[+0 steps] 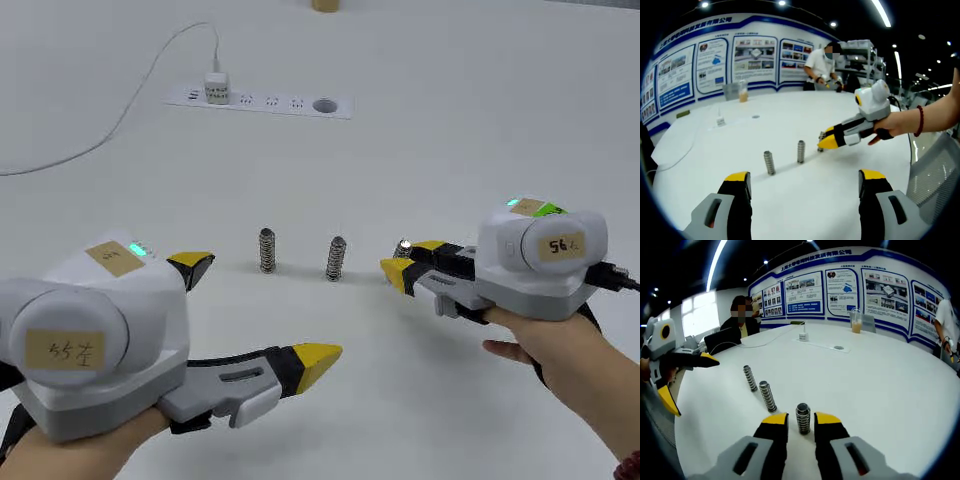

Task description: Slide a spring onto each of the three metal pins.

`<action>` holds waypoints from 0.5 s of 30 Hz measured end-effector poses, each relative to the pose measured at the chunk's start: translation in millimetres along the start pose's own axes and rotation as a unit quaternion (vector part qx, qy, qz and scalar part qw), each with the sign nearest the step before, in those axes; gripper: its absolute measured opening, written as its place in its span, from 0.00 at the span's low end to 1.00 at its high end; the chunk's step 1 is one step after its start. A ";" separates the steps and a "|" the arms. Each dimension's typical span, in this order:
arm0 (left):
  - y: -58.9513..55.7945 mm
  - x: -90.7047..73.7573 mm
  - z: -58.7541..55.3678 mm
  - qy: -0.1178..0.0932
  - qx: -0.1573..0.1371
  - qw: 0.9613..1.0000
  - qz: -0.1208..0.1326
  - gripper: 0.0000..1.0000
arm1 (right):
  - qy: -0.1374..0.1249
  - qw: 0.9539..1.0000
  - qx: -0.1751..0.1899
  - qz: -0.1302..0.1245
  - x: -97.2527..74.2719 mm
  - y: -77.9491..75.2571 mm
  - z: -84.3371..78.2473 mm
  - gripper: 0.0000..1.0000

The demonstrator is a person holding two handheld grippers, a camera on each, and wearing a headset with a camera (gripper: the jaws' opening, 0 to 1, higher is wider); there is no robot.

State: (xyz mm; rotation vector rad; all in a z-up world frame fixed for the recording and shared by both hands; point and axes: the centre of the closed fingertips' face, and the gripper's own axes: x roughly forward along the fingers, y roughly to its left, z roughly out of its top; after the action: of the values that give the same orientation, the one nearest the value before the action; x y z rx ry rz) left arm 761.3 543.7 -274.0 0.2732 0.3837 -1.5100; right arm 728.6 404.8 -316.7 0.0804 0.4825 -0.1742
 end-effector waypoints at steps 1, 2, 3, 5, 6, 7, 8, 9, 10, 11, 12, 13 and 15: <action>0.4 -0.2 0.2 0.000 0.000 1.000 0.000 0.90 | 0.000 1.000 0.001 -0.001 -0.7 0.0 0.9 0.22; 0.9 -0.5 0.6 0.000 -0.001 1.000 0.001 0.90 | 0.001 1.000 0.004 -0.002 -1.7 0.1 1.4 0.23; 1.6 -0.8 1.1 -0.001 -0.003 1.000 0.001 0.90 | -0.001 1.000 0.006 -0.002 -3.1 0.2 2.7 0.24; 3.0 -1.4 1.7 -0.001 -0.007 1.000 0.002 0.90 | -0.003 1.000 0.008 -0.005 -5.9 -0.2 5.1 0.26; 3.3 -1.7 1.8 -0.001 -0.008 1.000 0.002 0.89 | -0.005 1.000 0.007 -0.006 -7.0 0.0 6.1 0.27; 3.9 -2.0 2.0 0.000 -0.009 1.000 0.003 0.89 | -0.005 1.000 0.007 -0.006 -8.0 0.3 6.9 0.27; 4.6 -2.6 2.2 0.000 -0.009 1.000 0.004 0.89 | -0.002 1.000 0.009 -0.005 -9.6 1.1 7.3 0.28; 5.0 -3.1 2.4 0.000 -0.008 1.000 0.005 0.89 | -0.001 1.000 0.011 -0.005 -10.8 1.6 7.5 0.30; 6.0 -4.1 3.2 -0.001 -0.008 1.000 0.007 0.89 | -0.001 1.000 0.010 -0.005 -13.0 2.8 8.1 0.31; 6.6 -4.8 4.1 -0.003 -0.009 1.000 0.007 0.89 | -0.001 1.000 0.010 -0.004 -14.3 3.8 8.6 0.31; 7.3 -5.5 4.6 -0.003 -0.009 1.000 0.008 0.89 | -0.001 1.000 0.011 -0.003 -15.6 4.8 9.1 0.31; 8.4 -6.5 5.1 -0.003 -0.009 1.000 0.009 0.89 | 0.002 1.000 0.012 -0.001 -17.3 6.7 9.2 0.33; 9.5 -8.4 6.3 -0.003 -0.009 1.000 0.010 0.88 | 0.004 1.000 0.015 0.004 -20.3 9.9 10.1 0.35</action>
State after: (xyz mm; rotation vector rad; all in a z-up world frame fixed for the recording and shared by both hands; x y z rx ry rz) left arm 771.2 549.3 -265.5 0.2587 0.3883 -1.4870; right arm 717.3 416.3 -297.9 0.1113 0.4880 -0.1739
